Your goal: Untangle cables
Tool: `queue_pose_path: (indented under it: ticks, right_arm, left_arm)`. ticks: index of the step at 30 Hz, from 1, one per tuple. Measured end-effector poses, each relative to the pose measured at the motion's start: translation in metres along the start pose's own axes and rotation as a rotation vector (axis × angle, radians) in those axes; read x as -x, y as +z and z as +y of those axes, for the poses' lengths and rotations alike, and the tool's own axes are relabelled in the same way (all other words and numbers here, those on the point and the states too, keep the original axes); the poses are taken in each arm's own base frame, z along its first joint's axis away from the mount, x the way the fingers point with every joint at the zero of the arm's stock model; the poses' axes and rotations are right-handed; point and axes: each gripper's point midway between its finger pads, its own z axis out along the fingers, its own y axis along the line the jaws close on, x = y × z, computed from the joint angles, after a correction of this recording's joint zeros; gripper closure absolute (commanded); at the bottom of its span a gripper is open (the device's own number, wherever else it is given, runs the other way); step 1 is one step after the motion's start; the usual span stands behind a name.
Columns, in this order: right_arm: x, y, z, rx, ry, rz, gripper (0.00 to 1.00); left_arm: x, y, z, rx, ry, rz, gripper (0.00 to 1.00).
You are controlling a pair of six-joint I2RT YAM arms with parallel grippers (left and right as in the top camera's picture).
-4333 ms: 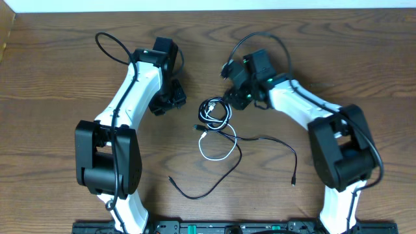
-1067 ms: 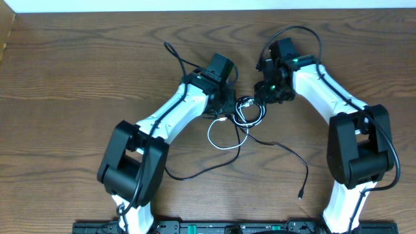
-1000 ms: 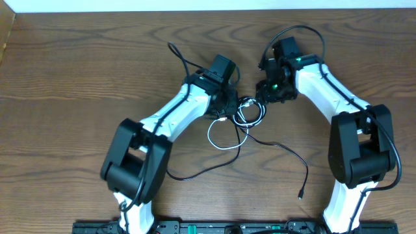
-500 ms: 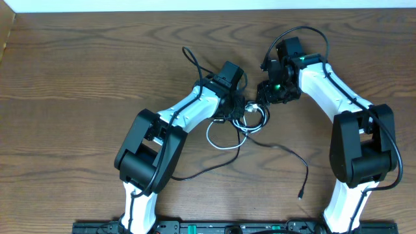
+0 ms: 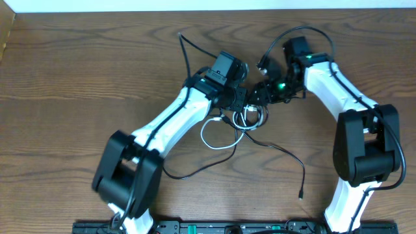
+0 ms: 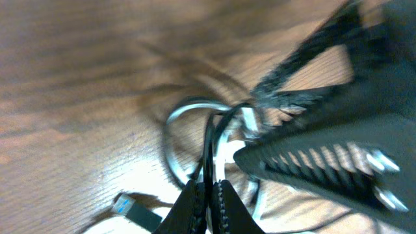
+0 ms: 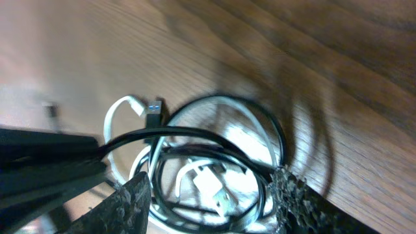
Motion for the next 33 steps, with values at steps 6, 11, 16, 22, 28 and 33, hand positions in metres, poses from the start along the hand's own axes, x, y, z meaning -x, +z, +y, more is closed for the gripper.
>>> queue_pose_path:
  ticks: [6, 11, 16, 22, 28, 33]
  right_arm:
    - [0.009, -0.022, 0.001, 0.157, 0.040, -0.075, 0.44]
    - [0.014, -0.038, 0.002, 0.248, 0.070, -0.121, 0.44]
    - [0.012, -0.039, 0.008, 0.282, 0.076, -0.117, 0.44]
    - [0.010, -0.035, 0.015, 0.291, 0.072, -0.099, 0.58]
    - [0.007, -0.013, 0.034, 0.255, 0.060, -0.044, 0.56]
    - [-0.003, 0.020, 0.039, 0.065, 0.081, 0.036, 0.52]
  left_arm:
    - [0.008, -0.015, -0.006, -0.011, 0.021, -0.039, 0.92]
    - [0.012, -0.015, -0.007, -0.015, 0.025, -0.055, 0.92]
    - [0.015, -0.017, 0.001, -0.004, 0.011, -0.063, 0.92]
    - [0.008, -0.020, 0.023, 0.061, -0.024, -0.030, 0.83]
    - [-0.012, -0.024, 0.047, 0.158, -0.096, 0.043, 0.53]
    - [-0.024, -0.037, 0.087, 0.208, -0.224, 0.095, 0.48]
